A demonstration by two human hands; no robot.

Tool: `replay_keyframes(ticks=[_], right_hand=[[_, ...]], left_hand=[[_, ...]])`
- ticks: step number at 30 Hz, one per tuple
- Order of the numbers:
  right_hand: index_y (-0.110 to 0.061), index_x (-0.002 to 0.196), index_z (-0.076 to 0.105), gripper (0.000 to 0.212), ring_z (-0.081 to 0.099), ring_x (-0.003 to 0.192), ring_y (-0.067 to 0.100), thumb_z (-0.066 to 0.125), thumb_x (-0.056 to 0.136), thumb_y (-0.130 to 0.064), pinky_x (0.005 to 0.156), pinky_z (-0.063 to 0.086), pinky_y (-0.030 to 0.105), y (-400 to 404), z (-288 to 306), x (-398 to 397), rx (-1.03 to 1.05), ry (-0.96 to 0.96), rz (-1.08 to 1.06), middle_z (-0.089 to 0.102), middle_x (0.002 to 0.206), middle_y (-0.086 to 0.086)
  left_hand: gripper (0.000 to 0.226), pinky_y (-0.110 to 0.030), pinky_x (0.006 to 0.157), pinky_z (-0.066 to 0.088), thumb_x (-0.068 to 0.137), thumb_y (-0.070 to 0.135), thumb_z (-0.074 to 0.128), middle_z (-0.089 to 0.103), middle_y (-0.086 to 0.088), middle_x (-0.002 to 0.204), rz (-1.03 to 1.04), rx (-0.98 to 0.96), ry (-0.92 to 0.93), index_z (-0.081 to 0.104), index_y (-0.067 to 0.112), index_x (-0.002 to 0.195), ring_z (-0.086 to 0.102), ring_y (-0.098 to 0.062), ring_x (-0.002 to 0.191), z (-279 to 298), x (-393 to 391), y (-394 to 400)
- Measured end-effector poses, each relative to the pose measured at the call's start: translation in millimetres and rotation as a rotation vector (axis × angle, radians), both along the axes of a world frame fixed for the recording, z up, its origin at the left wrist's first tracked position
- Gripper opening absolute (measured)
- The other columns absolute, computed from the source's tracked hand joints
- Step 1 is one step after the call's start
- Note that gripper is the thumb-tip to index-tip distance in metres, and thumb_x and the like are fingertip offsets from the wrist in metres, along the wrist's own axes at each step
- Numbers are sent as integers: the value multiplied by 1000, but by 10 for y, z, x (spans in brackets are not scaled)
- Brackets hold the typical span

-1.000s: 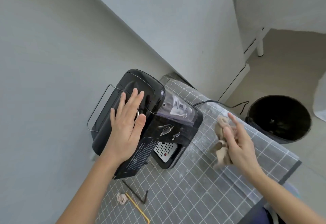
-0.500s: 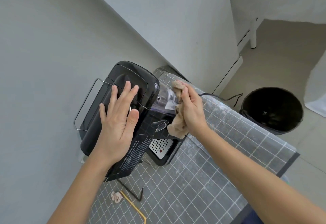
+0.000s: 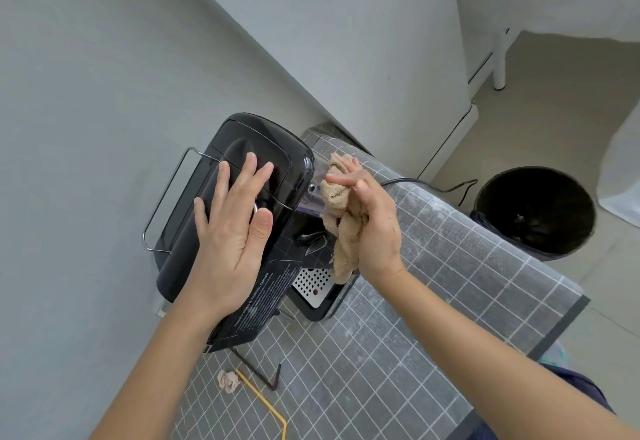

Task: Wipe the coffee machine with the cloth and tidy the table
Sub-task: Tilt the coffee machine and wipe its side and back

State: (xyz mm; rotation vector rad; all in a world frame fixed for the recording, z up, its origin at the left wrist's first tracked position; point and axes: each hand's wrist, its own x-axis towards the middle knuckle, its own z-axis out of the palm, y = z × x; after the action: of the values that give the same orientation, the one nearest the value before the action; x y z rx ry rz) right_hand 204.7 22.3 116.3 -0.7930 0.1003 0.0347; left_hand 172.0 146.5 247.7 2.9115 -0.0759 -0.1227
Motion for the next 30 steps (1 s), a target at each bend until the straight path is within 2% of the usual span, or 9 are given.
replay_keyframes(ticks=[1, 3, 5, 7, 9, 11, 13, 21, 30], right_hand=[[-16, 88, 72, 38, 45, 137, 10, 35, 98, -22, 115, 32, 22, 6, 30, 23, 40, 33, -25, 70, 113, -19], [-13, 92, 72, 35, 58, 124, 12, 41, 100, -27, 114, 38, 40, 46, 60, 61, 21, 55, -85, 72, 108, -6], [-16, 120, 66, 29, 61, 118, 22, 54, 97, -30, 105, 43, 56, 111, 67, 60, -57, 49, -114, 69, 114, 2], [-29, 143, 48, 51, 52, 130, 25, 58, 93, -39, 109, 41, 55, 168, 54, 33, -183, 24, -104, 61, 132, -2], [-34, 145, 41, 55, 27, 148, 20, 54, 92, -44, 119, 27, 53, 214, 43, -2, -352, -18, -112, 44, 152, -6], [-36, 145, 37, 54, 11, 153, 17, 52, 94, -42, 121, 16, 56, 247, 8, -34, -423, -56, -131, 32, 157, -10], [-29, 147, 33, 56, 13, 152, 22, 52, 95, -37, 119, 16, 62, 265, -61, -41, -491, -121, -165, 34, 155, -8], [-11, 142, 44, 48, 40, 142, 25, 55, 96, -20, 116, 33, 51, 254, -350, 49, -595, -288, -229, 46, 145, 2], [-21, 144, 46, 43, 42, 140, 10, 48, 102, -28, 116, 35, 40, 219, -629, -37, -509, 83, -65, 49, 146, -7]], left_hand=[[50, -56, 117, -9, 100, 46, 19, 9, 22, 159, 0, -2, -1, 23, 39, 148, -11, -1, 147, 2, 1, -2], [49, -56, 116, -9, 100, 46, 19, 9, 22, 159, 1, -6, -1, 23, 39, 148, -10, -2, 147, 4, 3, -5], [50, -56, 116, -9, 99, 47, 19, 9, 22, 159, 3, -7, 0, 23, 39, 148, -10, -2, 147, 2, 5, -9], [50, -57, 116, -9, 99, 47, 19, 9, 22, 159, 2, -6, -1, 23, 38, 148, -10, -2, 147, -1, 9, -7], [50, -57, 116, -8, 99, 48, 19, 10, 22, 159, 1, -4, -3, 23, 39, 148, -10, -2, 147, 1, 12, -2], [50, -57, 116, -9, 99, 48, 19, 10, 21, 159, 2, -4, -3, 23, 39, 148, -10, -3, 147, 0, 12, 1], [50, -57, 116, -9, 99, 49, 18, 10, 21, 159, 1, -6, -3, 24, 39, 148, -10, -3, 147, -3, 9, 0], [50, -59, 115, -10, 99, 49, 19, 9, 22, 159, 14, -23, 9, 26, 39, 147, -13, -3, 147, -6, 28, 10], [51, -58, 115, -13, 98, 50, 19, 10, 22, 159, 16, -46, 9, 27, 38, 147, -13, 0, 146, -6, 41, 25]])
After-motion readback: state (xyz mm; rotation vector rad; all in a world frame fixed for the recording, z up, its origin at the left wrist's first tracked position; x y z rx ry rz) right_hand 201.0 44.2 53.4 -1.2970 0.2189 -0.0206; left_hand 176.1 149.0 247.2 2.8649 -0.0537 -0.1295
